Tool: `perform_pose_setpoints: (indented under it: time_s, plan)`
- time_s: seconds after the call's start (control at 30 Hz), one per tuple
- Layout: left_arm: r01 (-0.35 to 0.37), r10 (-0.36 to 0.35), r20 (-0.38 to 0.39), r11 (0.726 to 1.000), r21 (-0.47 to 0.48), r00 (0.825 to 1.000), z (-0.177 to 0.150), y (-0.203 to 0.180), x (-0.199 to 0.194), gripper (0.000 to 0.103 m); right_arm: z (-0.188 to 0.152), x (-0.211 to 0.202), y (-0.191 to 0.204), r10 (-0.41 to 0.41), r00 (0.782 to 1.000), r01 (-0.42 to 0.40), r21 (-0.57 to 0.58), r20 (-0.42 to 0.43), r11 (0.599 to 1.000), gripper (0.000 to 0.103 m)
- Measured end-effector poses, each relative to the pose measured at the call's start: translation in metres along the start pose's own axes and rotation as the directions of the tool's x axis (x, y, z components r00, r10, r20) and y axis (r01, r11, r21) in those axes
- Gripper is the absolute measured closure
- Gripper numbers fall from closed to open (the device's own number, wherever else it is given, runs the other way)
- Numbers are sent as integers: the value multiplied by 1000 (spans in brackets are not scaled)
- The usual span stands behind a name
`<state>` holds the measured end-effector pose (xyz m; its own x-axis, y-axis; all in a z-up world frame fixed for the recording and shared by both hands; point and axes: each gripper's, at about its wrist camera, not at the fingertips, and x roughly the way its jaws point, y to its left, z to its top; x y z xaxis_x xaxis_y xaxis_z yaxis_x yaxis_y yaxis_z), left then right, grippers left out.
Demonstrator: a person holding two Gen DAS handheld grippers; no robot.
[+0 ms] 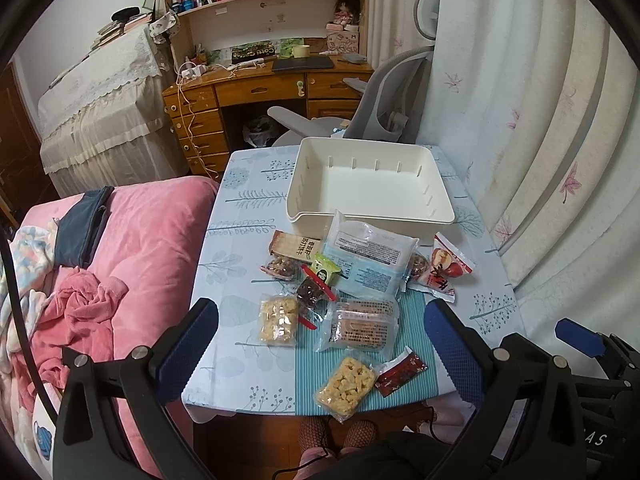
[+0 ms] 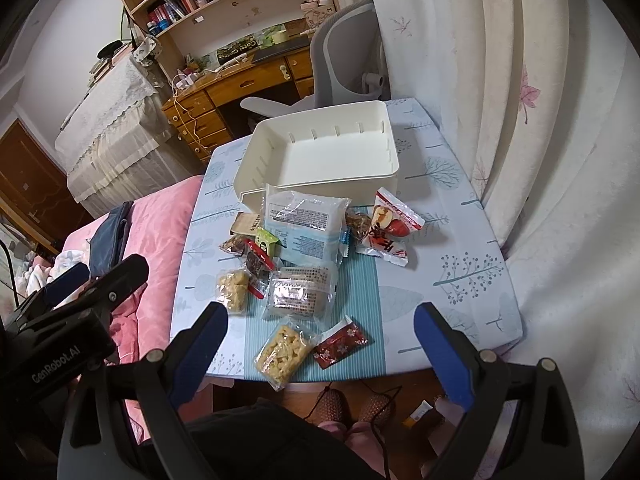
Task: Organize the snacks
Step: 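Move both tools toward the pile of snack packets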
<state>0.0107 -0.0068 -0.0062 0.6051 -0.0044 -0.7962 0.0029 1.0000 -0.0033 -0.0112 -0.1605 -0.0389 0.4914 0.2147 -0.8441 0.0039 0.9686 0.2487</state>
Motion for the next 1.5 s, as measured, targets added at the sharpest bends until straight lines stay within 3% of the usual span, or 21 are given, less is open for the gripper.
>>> perform_pose_setpoints:
  time_s: [0.67, 1.0, 1.17, 1.3, 1.5]
  plan:
    - [-87, 85, -31, 993, -80, 996, -13, -5, -15, 1, 12, 14, -18, 111, 992, -114, -40, -53, 993, 8]
    - [-171, 162, -67, 971, -169, 985, -33, 9, -18, 1, 9, 27, -28, 172, 978, -176, -24, -122, 984, 8]
    - [-146, 128, -89, 961, -235, 988, -44, 28, -17, 1, 2, 34, -33, 195, 967, -194, 22, -164, 981, 8]
    - [-157, 136, -102, 960, -232, 985, -47, 38, -14, 1, -3, 41, -38, 217, 958, -206, 78, -188, 976, 8]
    - [-103, 77, -118, 969, -225, 990, -44, 54, -1, 1, -11, 59, -44, 247, 940, -197, 215, -236, 957, 8]
